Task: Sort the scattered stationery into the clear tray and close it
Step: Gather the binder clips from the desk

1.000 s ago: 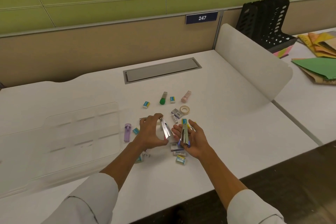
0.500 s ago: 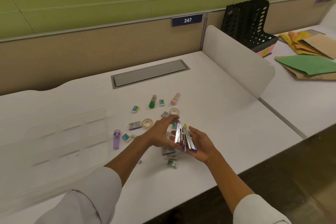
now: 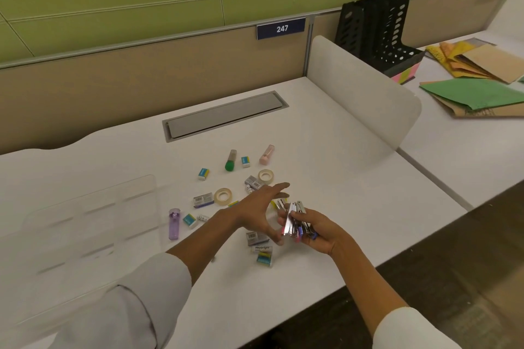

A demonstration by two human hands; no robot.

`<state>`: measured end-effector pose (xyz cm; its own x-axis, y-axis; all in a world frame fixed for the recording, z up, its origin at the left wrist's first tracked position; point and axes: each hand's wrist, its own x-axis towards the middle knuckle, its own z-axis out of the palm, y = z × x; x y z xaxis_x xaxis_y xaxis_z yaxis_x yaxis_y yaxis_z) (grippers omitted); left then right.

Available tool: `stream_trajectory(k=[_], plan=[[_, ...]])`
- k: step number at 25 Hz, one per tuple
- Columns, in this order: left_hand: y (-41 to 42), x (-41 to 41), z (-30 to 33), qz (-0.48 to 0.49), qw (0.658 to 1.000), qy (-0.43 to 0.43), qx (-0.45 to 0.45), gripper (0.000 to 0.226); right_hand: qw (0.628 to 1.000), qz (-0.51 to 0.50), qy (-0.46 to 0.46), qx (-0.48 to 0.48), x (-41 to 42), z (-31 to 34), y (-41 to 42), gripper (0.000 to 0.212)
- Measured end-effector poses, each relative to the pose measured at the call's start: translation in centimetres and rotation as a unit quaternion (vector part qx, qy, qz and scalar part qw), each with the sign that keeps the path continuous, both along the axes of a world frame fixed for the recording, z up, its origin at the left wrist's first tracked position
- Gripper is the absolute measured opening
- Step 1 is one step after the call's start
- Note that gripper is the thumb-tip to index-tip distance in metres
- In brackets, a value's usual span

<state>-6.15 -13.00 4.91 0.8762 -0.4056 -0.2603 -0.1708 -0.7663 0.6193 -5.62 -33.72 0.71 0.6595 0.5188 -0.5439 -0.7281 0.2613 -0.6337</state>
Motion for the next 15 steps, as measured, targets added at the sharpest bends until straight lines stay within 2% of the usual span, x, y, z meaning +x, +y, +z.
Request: stream_trajectory(k=[2,6,10,11,15], plan=[[0.3,0.9,0.3,-0.012,0.999,-0.007,0.051,0.121,1.0,-0.023,0.004,0.009,0.0,0.0,-0.7,0.046],[-0.6,2.4,-0.5,-0.045,0.978,-0.098,0.179,0.077,0.996,-0.075,0.023,0.039,-0.2,0.0,-2.2,0.048],[-2.9,2.7,-2.9,-0.184,0.925,-0.185,0.277,0.059,0.993,-0.097,0.029,0.058,-0.6,0.2,-3.2,0.063],[-3.1,2.9,-3.6,-0.206,0.912,-0.204,0.29,0.05,0.991,-0.102,0.04,0.078,-0.7,0.1,-3.5,0.068],[-3.2,3.1,-4.8,-0.184,0.902,-0.255,0.294,0.016,0.982,-0.123,0.076,0.118,-0.6,-0.4,-4.4,0.053]])
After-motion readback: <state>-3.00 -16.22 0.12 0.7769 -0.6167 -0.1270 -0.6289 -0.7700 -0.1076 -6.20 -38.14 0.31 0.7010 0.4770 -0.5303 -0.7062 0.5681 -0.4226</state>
